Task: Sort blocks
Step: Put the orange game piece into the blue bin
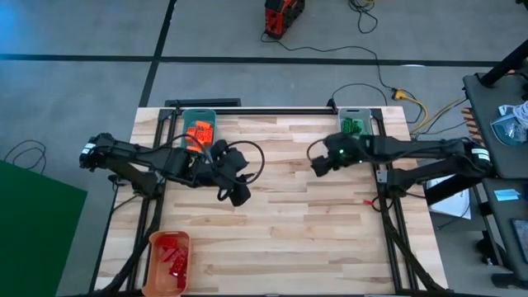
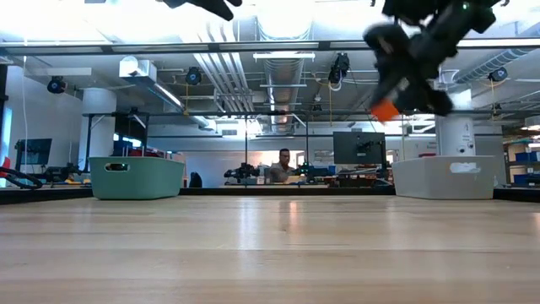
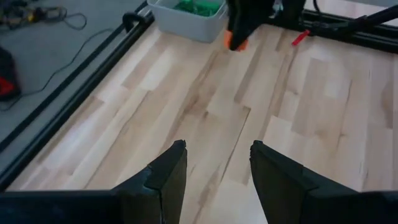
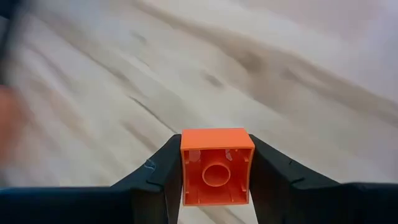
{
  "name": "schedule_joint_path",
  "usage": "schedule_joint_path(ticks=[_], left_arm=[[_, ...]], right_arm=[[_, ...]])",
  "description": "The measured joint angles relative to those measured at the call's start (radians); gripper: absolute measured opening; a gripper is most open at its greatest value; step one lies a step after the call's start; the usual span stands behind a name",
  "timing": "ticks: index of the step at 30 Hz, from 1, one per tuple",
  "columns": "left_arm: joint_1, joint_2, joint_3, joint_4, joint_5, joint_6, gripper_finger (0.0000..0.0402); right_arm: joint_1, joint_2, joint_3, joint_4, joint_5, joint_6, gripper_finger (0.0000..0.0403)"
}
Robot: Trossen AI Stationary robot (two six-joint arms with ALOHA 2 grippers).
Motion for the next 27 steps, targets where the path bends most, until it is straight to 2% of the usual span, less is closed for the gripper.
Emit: schedule_joint_path(ticks=[8, 15, 19, 27], left_arm=[[0.009, 0.0, 0.0, 0.024, -0.054, 0.029, 0.0155], [0.02, 0.0, 0.0, 0.1, -0.056, 0.074, 0.0155], [0.021, 0.0, 0.0, 0.123, -0.056, 0.104, 0.0155], [0.021, 0.0, 0.0, 0.123, -0.079, 0.111, 0.0155]], right_arm=[[0.0, -0.038, 0.013, 0.296, -0.01, 0.0, 0.0132], [0.001, 0.001, 0.016, 0.565, -0.156, -0.021, 0.0133], [0.0, 0.023, 0.016, 0.667, -0.212, -0.013, 0.0133], [0.001, 0.048, 0.016, 0.769, -0.234, 0.018, 0.0134]])
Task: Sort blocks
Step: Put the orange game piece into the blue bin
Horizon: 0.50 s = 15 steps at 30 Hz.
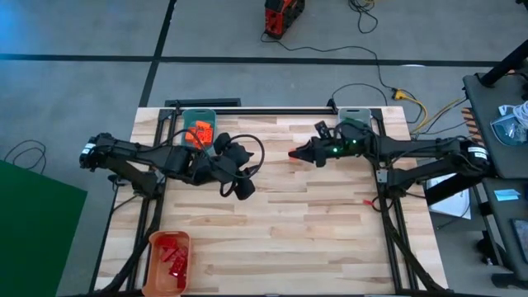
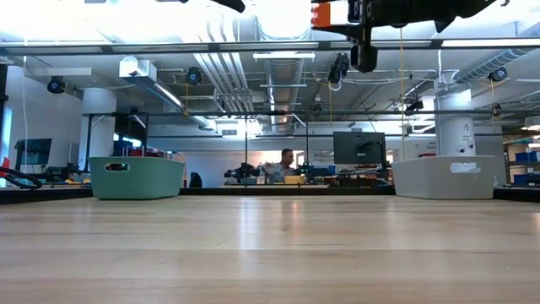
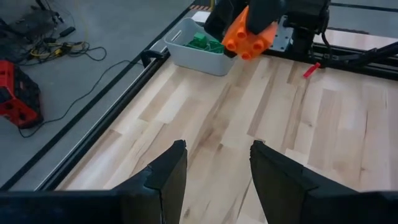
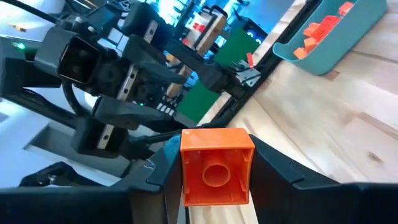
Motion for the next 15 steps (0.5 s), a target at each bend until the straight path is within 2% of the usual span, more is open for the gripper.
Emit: schedule_joint_path(ticks=[5, 10, 15], left_arm=[[0.0, 0.0, 0.0, 0.014, 0.0, 0.0, 0.0155], [0.0, -0.001, 0.0, 0.109, 0.0, 0.004, 0.0155], [0.0, -0.002, 0.0, 0.191, -0.001, 0.083, 0.0161]], right_arm=[[0.0, -0.001, 0.0, 0.081, -0.026, 0.001, 0.0134], [0.0, -0.001, 0.0, 0.201, -0.08, 0.014, 0.0134], [0.0, -0.002, 0.0, 0.267, -0.106, 0.036, 0.0134]])
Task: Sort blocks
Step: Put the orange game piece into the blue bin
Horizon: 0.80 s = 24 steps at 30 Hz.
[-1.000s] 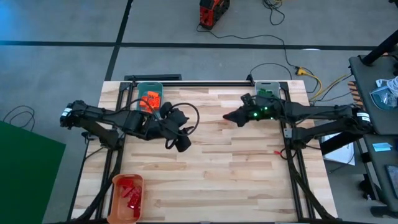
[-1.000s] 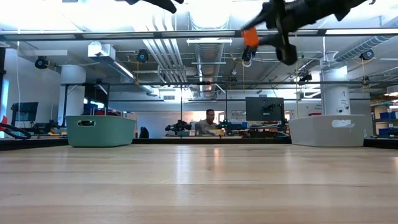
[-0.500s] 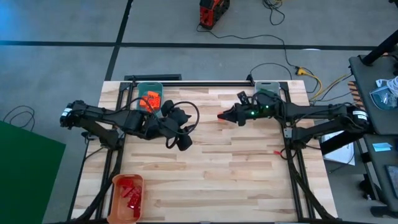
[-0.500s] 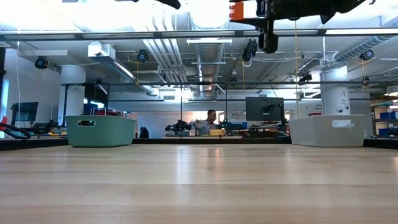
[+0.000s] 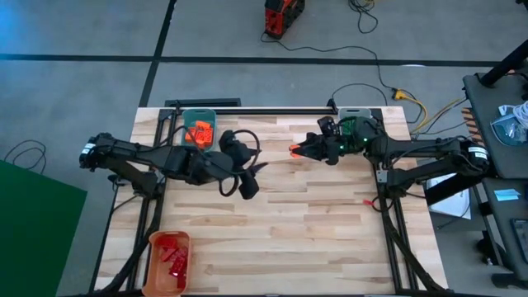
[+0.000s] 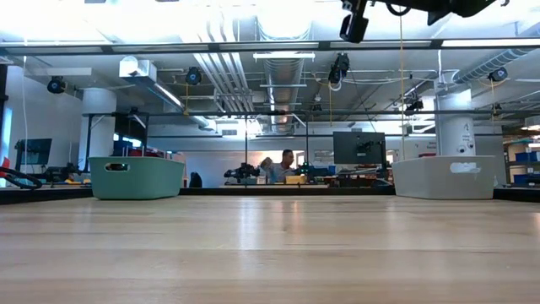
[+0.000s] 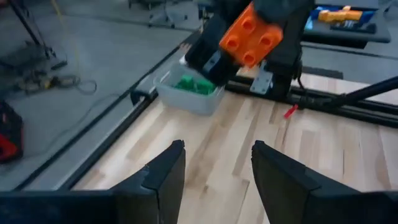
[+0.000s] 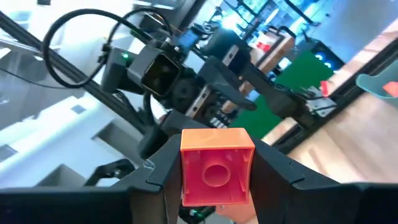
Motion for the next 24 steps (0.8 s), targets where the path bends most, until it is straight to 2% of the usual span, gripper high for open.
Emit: schedule_joint_path(ticks=[5, 13, 21, 24], left_arm=[[-0.002, 0.0, 0.0, 0.083, -0.042, 0.112, 0.0189], [-0.002, 0.009, 0.0, 0.309, -0.039, 0.35, 0.0217], [0.016, 0.02, 0.0, 0.364, 0.118, 0.406, 0.0218], [0.022, 0.053, 0.0, 0.4, 0.133, 0.421, 0.0217]], right_arm=[[0.0, 0.0, 0.0, 0.005, -0.001, 0.026, 0.0134], [0.0, 0.001, 0.0, 0.032, 0.002, 0.136, 0.0134], [0.0, 0.001, 0.0, 0.034, 0.003, 0.226, 0.0134], [0.0, 0.001, 0.0, 0.034, 0.003, 0.231, 0.0134]])
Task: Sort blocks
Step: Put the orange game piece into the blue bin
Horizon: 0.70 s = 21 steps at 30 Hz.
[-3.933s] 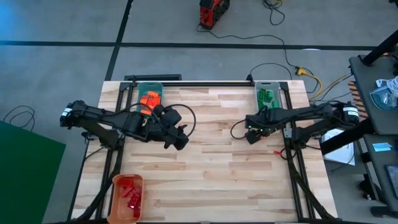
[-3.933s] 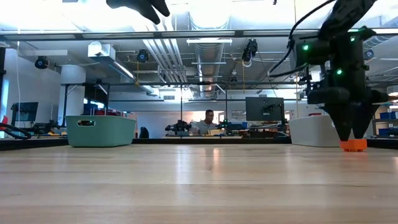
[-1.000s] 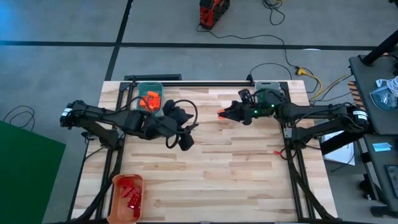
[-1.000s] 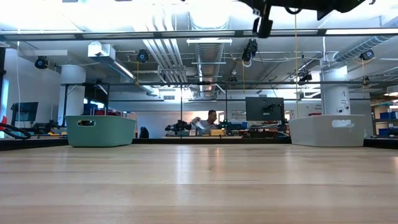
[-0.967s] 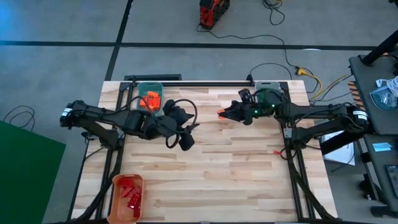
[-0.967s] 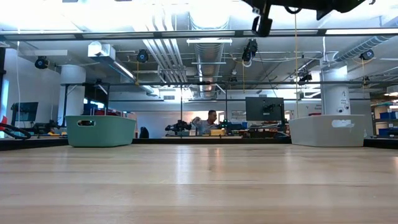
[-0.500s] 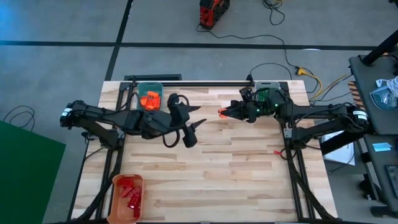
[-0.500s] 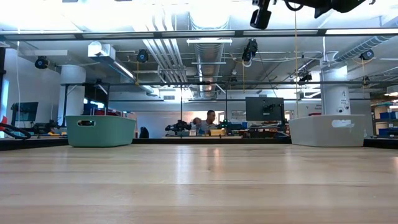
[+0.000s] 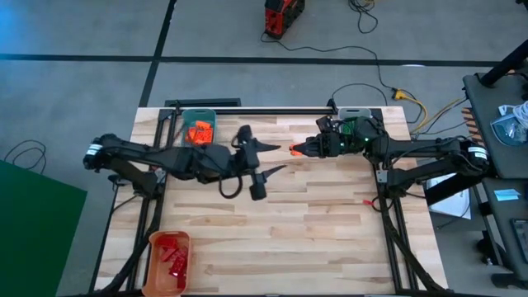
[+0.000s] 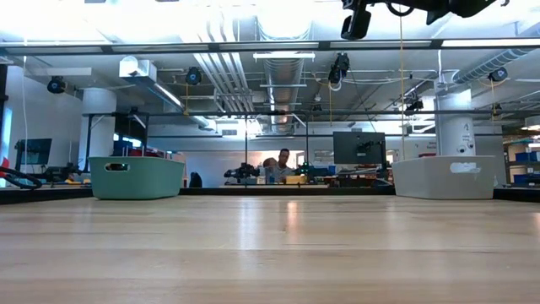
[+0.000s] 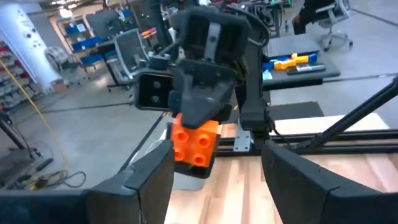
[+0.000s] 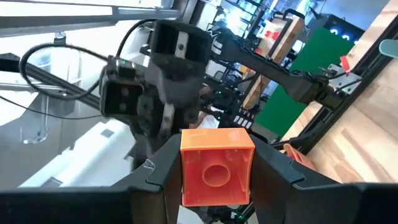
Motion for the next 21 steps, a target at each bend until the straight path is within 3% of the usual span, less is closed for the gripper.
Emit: schedule_joint_path(ticks=[5, 15, 21], left_arm=[[0.017, 0.062, 0.0, 0.102, 0.003, 0.044, 0.0217], [0.063, 0.094, 0.0, 0.143, 0.034, -0.008, 0.0217], [0.095, 0.112, 0.0, 0.163, 0.139, -0.003, 0.0217]], right_arm=[[0.0, 0.0, 0.0, 0.0, 0.0, 0.0, 0.0134], [0.0, 0.0, 0.0, 0.0, 0.0, 0.0, 0.0134], [0.0, 0.0, 0.0, 0.001, -0.003, 0.0, 0.0134]])
